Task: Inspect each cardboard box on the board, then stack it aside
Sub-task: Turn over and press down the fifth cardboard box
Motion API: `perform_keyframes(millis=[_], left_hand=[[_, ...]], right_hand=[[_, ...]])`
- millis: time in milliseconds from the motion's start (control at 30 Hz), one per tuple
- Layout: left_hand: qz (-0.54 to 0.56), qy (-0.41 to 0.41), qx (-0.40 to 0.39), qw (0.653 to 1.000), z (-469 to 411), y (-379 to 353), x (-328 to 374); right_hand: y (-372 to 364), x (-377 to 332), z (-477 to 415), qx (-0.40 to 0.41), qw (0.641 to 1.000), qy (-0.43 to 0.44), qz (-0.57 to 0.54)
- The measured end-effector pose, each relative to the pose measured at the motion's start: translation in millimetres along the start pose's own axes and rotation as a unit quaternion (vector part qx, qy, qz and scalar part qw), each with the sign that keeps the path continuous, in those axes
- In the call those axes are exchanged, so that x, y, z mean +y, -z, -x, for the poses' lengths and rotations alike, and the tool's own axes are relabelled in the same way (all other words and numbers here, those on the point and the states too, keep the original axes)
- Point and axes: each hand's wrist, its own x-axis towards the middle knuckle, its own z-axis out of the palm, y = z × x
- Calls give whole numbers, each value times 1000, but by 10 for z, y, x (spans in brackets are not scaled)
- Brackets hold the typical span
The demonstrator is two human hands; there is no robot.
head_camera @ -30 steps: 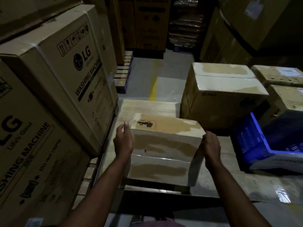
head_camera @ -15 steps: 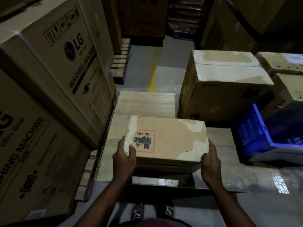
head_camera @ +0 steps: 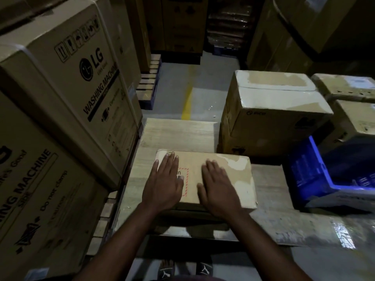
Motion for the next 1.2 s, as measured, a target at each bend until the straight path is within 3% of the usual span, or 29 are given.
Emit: perform_keyframes(millis=[167, 367, 567, 633, 767, 1033, 1200], left_hand=[[-16, -5, -29, 999, -33, 32, 1], [-12, -7, -39, 999, -48, 43, 17], [99, -68, -46, 992, -129, 84, 118], [105, -84, -50, 990, -145, 48, 190], [8, -80, -68, 994, -136, -14, 281], [-8, -84, -82, 993, -152, 34, 305], [102, -85, -43, 990, -326, 87, 355]], right_hand=[[-126, -52, -106, -16, 998, 18, 60], [-101, -49, -120, -37, 998, 11, 49], [159, 237, -92, -64, 995, 31, -73], [204, 419, -46, -52, 998, 6, -34], [148, 545, 19, -33, 999, -19, 28], [152, 561, 7, -29, 999, -22, 20], [319, 629, -89, 29, 997, -71, 7]])
